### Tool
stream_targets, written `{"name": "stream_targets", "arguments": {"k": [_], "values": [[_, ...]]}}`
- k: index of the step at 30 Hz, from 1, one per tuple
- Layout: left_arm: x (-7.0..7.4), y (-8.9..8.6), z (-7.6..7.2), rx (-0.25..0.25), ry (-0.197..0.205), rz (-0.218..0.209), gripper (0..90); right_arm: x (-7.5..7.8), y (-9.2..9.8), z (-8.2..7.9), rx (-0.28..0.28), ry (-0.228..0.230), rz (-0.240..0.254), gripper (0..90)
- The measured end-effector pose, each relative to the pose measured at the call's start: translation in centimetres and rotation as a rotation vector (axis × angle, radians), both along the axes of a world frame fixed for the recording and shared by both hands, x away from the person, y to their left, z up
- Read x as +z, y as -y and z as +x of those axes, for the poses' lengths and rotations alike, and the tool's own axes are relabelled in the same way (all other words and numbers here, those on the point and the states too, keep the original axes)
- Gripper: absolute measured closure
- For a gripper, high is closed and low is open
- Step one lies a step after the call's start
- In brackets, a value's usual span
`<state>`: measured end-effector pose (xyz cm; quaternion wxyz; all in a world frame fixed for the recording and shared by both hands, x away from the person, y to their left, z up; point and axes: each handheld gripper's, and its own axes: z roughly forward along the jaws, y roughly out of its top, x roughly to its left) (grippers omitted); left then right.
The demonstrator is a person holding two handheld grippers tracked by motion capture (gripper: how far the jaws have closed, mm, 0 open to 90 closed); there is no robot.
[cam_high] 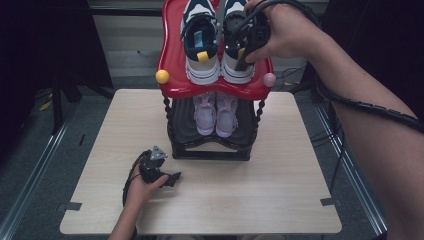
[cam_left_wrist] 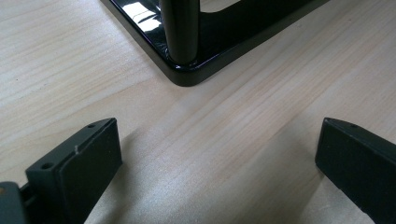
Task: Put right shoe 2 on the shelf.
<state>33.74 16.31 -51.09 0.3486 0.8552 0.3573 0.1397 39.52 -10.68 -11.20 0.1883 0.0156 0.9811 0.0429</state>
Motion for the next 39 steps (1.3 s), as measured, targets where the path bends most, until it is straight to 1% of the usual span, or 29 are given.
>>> {"name": "stream_targets", "arguments": {"k": [9, 13, 14, 15, 16, 17, 20, 22, 24, 26, 28, 30, 32, 34, 37, 39], "values": [[0.0, 0.0, 0.0, 0.000, -0.005, -0.004, 0.0, -0.2, 0.1, 0.0, -0.016, -0.001, 0.014, 69.1], [0.0, 0.0, 0.0, -0.002, -0.002, 0.000, 0.0, -0.3, 0.2, 0.1, -0.028, 0.000, 0.023, 66.2], [0.0, 0.0, 0.0, -0.002, -0.002, 0.000, 0.0, -0.3, 0.2, 0.0, -0.025, -0.001, 0.026, 64.7], [0.0, 0.0, 0.0, -0.002, -0.002, 0.000, 0.0, -0.2, 0.3, 0.0, -0.041, -0.004, 0.034, 61.6], [0.0, 0.0, 0.0, -0.002, -0.002, 0.000, 0.0, -0.2, 0.3, 0.0, -0.037, -0.003, 0.040, 61.0], [0.0, 0.0, 0.0, -0.002, -0.002, 0.000, 0.0, -0.1, 0.4, 0.0, -0.042, 0.004, 0.049, 58.7], [0.0, 0.0, 0.0, -0.001, -0.001, 0.000, 0.0, 0.2, 0.6, 0.1, -0.059, -0.024, 0.093, 54.8], [0.0, 0.0, 0.0, 0.001, 0.001, 0.000, 0.0, 0.4, 0.7, 0.1, -0.070, -0.024, 0.094, 51.2], [0.0, 0.0, 0.0, 0.000, 0.000, 0.000, 0.0, 0.5, 0.8, 0.1, -0.092, -0.033, 0.113, 49.7], [0.0, 0.0, 0.0, -0.002, -0.002, 0.000, 0.0, 0.7, 0.9, 0.1, -0.101, -0.033, 0.127, 46.5], [0.0, 0.0, 0.0, -0.002, -0.002, 0.000, 0.0, 0.9, 1.0, 0.1, -0.131, -0.038, 0.148, 42.8], [0.0, 0.0, 0.0, 0.000, 0.000, -0.001, 0.0, 1.2, 1.1, 0.1, -0.143, -0.040, 0.161, 40.1], [0.0, 0.0, 0.0, 0.001, 0.001, 0.000, 0.0, 1.5, 1.1, 0.1, -0.170, -0.044, 0.178, 36.5], [0.0, 0.0, 0.0, -0.001, -0.002, -0.001, 0.0, 1.8, 1.2, 0.0, -0.186, -0.051, 0.189, 33.7], [0.0, 0.0, 0.0, -0.002, -0.002, 0.000, 0.0, 2.1, 1.3, -0.3, -0.186, -0.065, 0.195, 31.8], [0.0, 0.0, 0.0, -0.002, -0.001, 0.000, 0.0, 2.2, 1.4, -0.3, -0.199, -0.065, 0.199, 29.6]]}}
